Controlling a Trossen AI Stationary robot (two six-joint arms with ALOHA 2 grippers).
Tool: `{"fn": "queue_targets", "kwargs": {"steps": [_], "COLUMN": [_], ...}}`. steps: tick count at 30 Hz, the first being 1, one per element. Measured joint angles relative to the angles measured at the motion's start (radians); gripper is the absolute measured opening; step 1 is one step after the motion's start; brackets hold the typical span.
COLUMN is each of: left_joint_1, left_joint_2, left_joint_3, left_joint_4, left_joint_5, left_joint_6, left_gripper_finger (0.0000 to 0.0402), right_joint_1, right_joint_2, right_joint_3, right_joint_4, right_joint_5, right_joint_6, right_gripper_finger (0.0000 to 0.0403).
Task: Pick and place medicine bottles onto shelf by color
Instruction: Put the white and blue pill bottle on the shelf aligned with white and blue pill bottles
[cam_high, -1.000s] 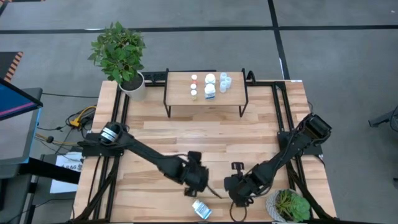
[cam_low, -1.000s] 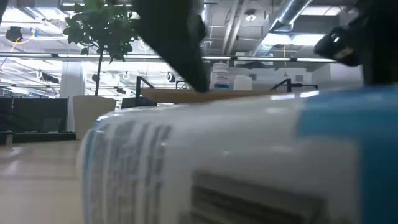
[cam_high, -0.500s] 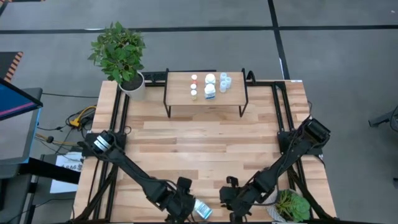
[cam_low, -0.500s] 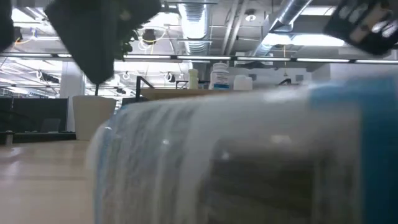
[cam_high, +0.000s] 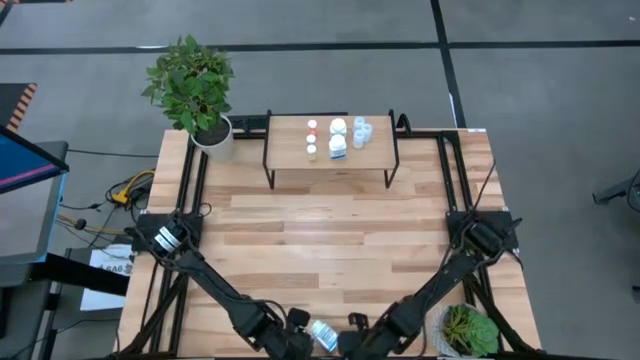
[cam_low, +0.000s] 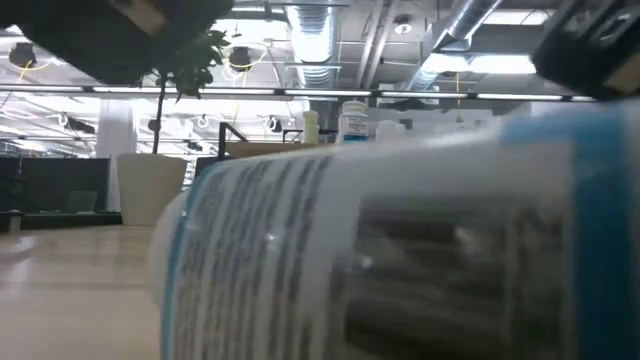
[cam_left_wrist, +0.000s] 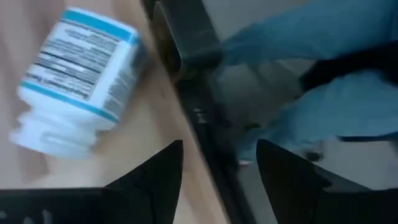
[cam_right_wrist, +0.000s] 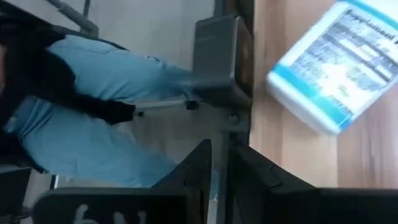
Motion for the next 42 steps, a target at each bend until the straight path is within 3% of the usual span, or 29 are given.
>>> {"fn": "queue_targets", "kwargs": {"steps": [6,20,33,42], "left_joint_1": [0.015,0.081,0.21,0.308], "left_joint_2": [0.028,0.102,0.083,-0.058], "left_joint_3": [-0.002,-0.002,-0.001,-0.001], "left_joint_4": [0.017,0.092,-0.053,-0.346], "left_joint_5": [-0.079,-0.097,-0.141,-0.186], "left_joint_6": [0.02,0.159,0.35,0.396], "left_gripper_finger": [0.0192,0.0192,0.0192,0.0192], "right_joint_1": [-0.042,-0.088,-0.117,-0.109], "right_joint_2": [0.072,0.081,0.02,-0.157], "right_joint_3": [0.109,0.131,0.13,0.132], "right_joint_4": [-0.18,-0.212,-0.587,-0.901], "right_joint_5": [0.002,0.032,0.231,0.323], "right_joint_6": [0.014,0.0,-0.049,0.048], "right_gripper_finger": [0.0081,0.0081,0.0081,0.0081]}}
